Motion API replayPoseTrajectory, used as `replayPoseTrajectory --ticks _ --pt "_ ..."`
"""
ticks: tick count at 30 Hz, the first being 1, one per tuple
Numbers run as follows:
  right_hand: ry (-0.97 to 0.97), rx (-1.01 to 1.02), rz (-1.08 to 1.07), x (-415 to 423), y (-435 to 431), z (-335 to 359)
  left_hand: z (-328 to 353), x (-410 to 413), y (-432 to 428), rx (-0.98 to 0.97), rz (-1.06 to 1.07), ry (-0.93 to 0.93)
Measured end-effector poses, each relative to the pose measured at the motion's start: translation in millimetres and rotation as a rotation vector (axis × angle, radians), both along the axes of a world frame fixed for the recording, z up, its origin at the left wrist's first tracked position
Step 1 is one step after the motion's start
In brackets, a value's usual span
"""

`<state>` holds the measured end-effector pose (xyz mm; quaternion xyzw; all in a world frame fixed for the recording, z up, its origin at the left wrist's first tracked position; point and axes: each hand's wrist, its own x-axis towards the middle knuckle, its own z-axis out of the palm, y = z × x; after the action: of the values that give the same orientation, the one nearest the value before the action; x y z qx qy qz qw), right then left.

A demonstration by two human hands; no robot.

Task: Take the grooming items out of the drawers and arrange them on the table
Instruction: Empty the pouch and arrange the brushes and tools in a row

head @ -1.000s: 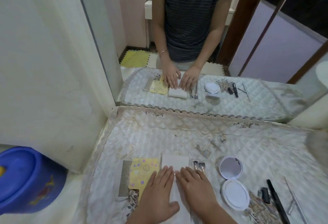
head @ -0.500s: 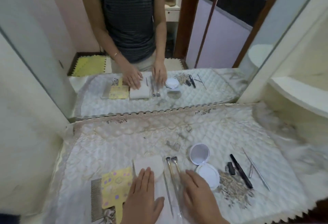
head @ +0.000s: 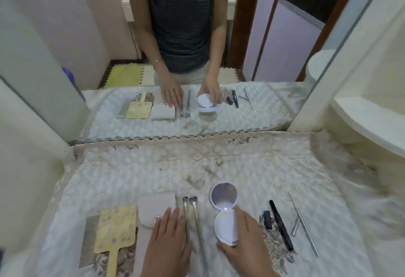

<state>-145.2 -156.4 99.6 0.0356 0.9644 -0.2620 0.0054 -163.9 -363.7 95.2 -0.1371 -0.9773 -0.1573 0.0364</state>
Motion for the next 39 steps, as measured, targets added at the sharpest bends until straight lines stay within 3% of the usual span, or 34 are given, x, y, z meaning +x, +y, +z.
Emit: replayPoseTrajectory --ticks 4,8,14,20,24,28,30,34,39 --pt "0.018 0.027 0.086 -10.1 -11.3 1.2 -3.8 10.4 12.0 -0.053 -0.087 -0.021" --pt "-0.025 0.131 0.168 -13.8 -17.1 0.6 -13.9 24.0 25.4 -0.092 -0.055 -0.078" --pt "-0.021 0.119 0.219 -12.9 -8.2 -1.9 -6.1 24.4 19.7 -0.144 -0.041 -0.098" --pt "-0.087 0.016 0.160 -14.7 -13.6 3.4 -10.2 21.6 12.8 -0.117 -0.031 -0.005" --pt "-0.105 -0.069 0.147 -9.9 -3.5 11.4 -8.7 17.9 22.2 -0.001 -0.077 0.053" --pt "0.057 -0.123 -0.091 4.5 33.1 15.2 -8.2 12.1 44.0 0.065 -0.175 0.137" --pt "0.062 -0.041 -0.188 7.9 54.6 18.5 -11.8 8.2 56.0 0.029 -0.222 0.148" --pt "-0.084 0.103 -0.083 3.3 72.7 29.3 -18.8 1.6 65.9 -0.027 -0.226 0.080" --pt "-0.142 0.049 0.012 -4.1 59.6 28.1 -18.2 0.4 62.3 -0.059 -0.191 0.090"
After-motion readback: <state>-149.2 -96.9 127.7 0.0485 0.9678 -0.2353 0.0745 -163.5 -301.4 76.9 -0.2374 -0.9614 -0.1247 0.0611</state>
